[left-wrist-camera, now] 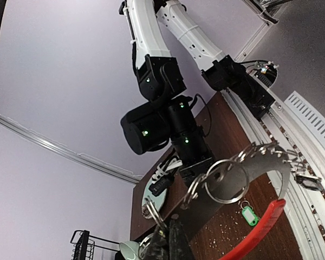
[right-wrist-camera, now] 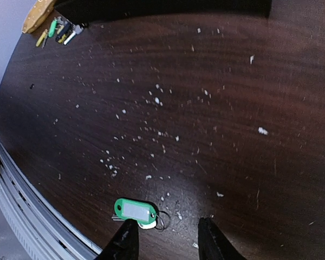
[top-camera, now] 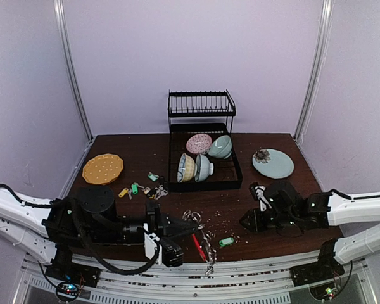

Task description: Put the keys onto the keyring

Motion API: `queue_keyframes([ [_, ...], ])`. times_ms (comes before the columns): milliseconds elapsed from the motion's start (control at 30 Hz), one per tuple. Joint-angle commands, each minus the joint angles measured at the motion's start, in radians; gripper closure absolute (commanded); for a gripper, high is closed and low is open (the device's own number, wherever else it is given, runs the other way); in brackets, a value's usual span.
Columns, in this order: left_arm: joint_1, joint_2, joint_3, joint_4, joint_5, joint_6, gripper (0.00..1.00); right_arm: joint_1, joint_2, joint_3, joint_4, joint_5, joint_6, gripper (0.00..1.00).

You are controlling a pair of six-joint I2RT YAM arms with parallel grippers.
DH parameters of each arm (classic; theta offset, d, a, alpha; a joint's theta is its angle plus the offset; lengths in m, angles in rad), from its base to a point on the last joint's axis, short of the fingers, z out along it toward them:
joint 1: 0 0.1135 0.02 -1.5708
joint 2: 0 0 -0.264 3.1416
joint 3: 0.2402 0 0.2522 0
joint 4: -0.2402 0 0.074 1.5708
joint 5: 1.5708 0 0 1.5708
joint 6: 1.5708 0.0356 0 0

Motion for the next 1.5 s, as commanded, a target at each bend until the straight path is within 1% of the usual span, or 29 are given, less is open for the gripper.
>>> queue_keyframes([
  [0,-0.002,-0.027,-0.018,0.116,-0.013,-0.053,1.00,-0.005,0.059,-0.062,0.098,-0.081,0.095,0.59],
  [133,-0.001,-0.035,-0.022,0.123,-0.025,-0.051,1.00,-0.005,0.157,-0.041,0.163,-0.162,0.066,0.59],
  [267,-0.001,-0.036,-0.029,0.149,-0.048,-0.080,1.00,-0.005,0.240,-0.031,0.173,-0.194,0.052,0.66],
  [367,-0.002,-0.038,-0.041,0.171,-0.058,-0.096,1.00,-0.004,0.272,-0.027,0.159,-0.201,0.041,0.73],
  [667,-0.001,-0.033,-0.040,0.166,-0.082,-0.085,1.00,-0.004,0.244,-0.051,0.165,-0.236,0.051,0.80],
  [800,-0.001,-0.030,-0.041,0.172,-0.088,-0.085,1.00,-0.004,0.262,-0.047,0.175,-0.245,0.051,0.88],
  [1100,-0.001,-0.026,-0.036,0.166,-0.105,-0.097,1.00,-0.005,0.293,-0.043,0.173,-0.227,0.043,0.87],
  [1133,-0.001,-0.026,-0.036,0.167,-0.104,-0.096,1.00,-0.004,0.296,-0.043,0.175,-0.230,0.041,0.88],
  [1200,-0.001,-0.025,-0.035,0.167,-0.104,-0.096,1.00,-0.004,0.298,-0.043,0.177,-0.237,0.038,0.93],
  [1267,-0.001,-0.023,-0.034,0.161,-0.107,-0.095,1.00,-0.005,0.290,-0.043,0.182,-0.246,0.035,1.00],
  [1367,-0.001,-0.022,-0.033,0.153,-0.129,-0.091,1.00,-0.004,0.254,-0.039,0.190,-0.270,0.011,1.00],
  [1467,-0.001,-0.021,-0.028,0.143,-0.164,-0.070,1.00,-0.003,0.160,-0.003,0.142,-0.236,-0.089,1.00],
])
